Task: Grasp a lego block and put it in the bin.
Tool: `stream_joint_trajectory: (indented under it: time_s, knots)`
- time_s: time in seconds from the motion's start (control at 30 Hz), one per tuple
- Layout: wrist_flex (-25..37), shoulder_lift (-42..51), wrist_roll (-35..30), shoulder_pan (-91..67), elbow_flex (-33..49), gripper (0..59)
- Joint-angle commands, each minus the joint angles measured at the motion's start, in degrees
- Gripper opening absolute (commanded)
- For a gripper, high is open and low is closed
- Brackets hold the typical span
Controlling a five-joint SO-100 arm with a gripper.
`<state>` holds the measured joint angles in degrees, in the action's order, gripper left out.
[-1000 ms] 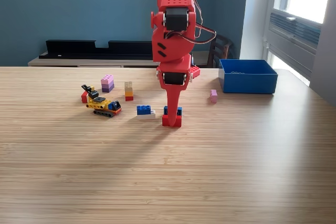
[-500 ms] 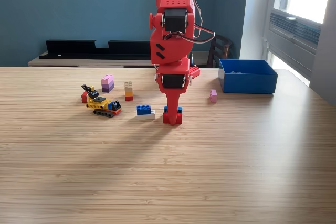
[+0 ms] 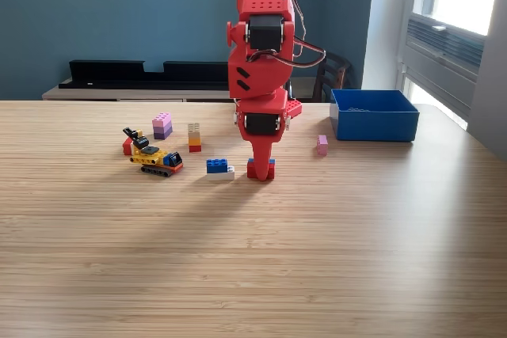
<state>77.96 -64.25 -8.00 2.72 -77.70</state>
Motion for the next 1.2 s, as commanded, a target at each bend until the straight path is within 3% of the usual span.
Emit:
stream_joint_trajectory:
  time_s: [0.03, 0.17, 0.23, 0.4, 0.57, 0.83, 1.2]
  knots:
    - [0.3, -2.2, -1.2, 0.7, 2.1, 0.0]
    - [2.6, -2.5, -2.3, 1.1, 6.7, 0.0]
    - [6.6, -3.0, -3.5, 1.1, 12.8, 0.0]
    - [8.0, -10.7, -4.8, 0.0, 17.0, 0.0]
    - [9.1, -20.2, -4.4, -3.6, 14.2, 0.0]
    - [9.3, -31.3, -3.8, -18.1, 2.6, 0.0]
    - [12.1, -34.3, -4.9, -39.4, 0.4, 0.0]
